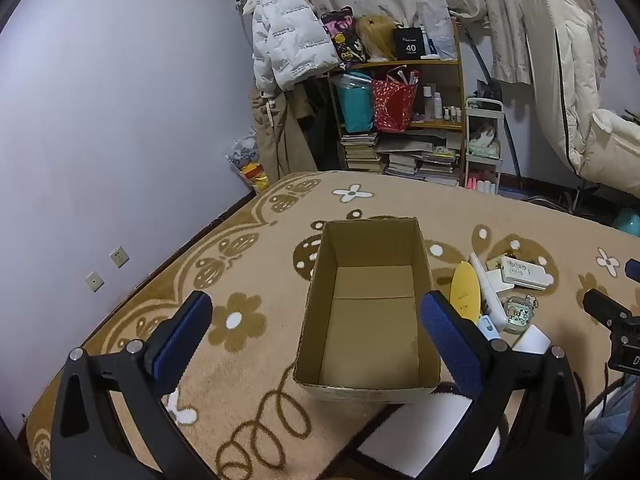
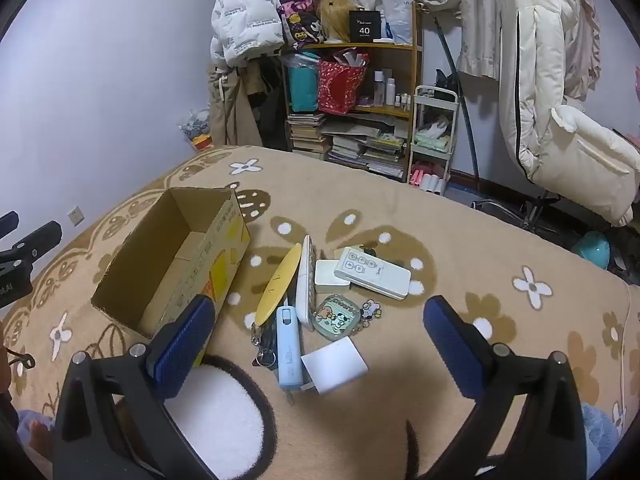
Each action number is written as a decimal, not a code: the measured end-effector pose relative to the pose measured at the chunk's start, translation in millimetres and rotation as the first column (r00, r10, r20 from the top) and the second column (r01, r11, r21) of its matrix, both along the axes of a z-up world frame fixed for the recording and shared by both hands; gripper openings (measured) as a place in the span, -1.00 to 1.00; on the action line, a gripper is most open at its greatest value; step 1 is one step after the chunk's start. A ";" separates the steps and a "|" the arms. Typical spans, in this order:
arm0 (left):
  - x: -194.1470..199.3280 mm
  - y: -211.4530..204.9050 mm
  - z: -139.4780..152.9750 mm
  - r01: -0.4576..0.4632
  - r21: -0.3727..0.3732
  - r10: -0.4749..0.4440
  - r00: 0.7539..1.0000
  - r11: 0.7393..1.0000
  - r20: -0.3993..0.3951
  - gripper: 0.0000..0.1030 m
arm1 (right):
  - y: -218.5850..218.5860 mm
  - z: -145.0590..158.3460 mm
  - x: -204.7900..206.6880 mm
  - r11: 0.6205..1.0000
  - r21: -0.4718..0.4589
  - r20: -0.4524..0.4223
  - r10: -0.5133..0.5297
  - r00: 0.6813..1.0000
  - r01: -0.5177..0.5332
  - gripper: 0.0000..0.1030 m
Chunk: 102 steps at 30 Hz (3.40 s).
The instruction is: Organize rigid objects
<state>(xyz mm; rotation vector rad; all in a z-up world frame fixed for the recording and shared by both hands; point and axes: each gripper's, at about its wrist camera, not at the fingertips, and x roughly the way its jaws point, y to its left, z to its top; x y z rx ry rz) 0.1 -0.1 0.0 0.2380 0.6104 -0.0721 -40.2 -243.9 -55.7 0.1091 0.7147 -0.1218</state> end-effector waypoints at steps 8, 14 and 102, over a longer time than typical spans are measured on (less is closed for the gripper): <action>-6.1 -4.6 0.2 0.000 0.035 0.000 1.000 0.999 0.026 1.00 | 0.1 -0.4 0.6 1.000 -0.006 -0.002 0.000 1.000 0.000 1.00; -3.2 -9.6 -4.0 0.013 0.062 -0.014 1.000 0.998 0.020 1.00 | 0.1 -0.7 1.5 1.000 -0.007 -0.003 -0.003 1.000 0.003 1.00; 10.4 1.0 -9.8 0.026 0.049 -0.023 0.998 0.998 -0.064 1.00 | 6.8 -10.0 10.7 0.998 -0.055 -0.040 0.015 0.999 -0.017 1.00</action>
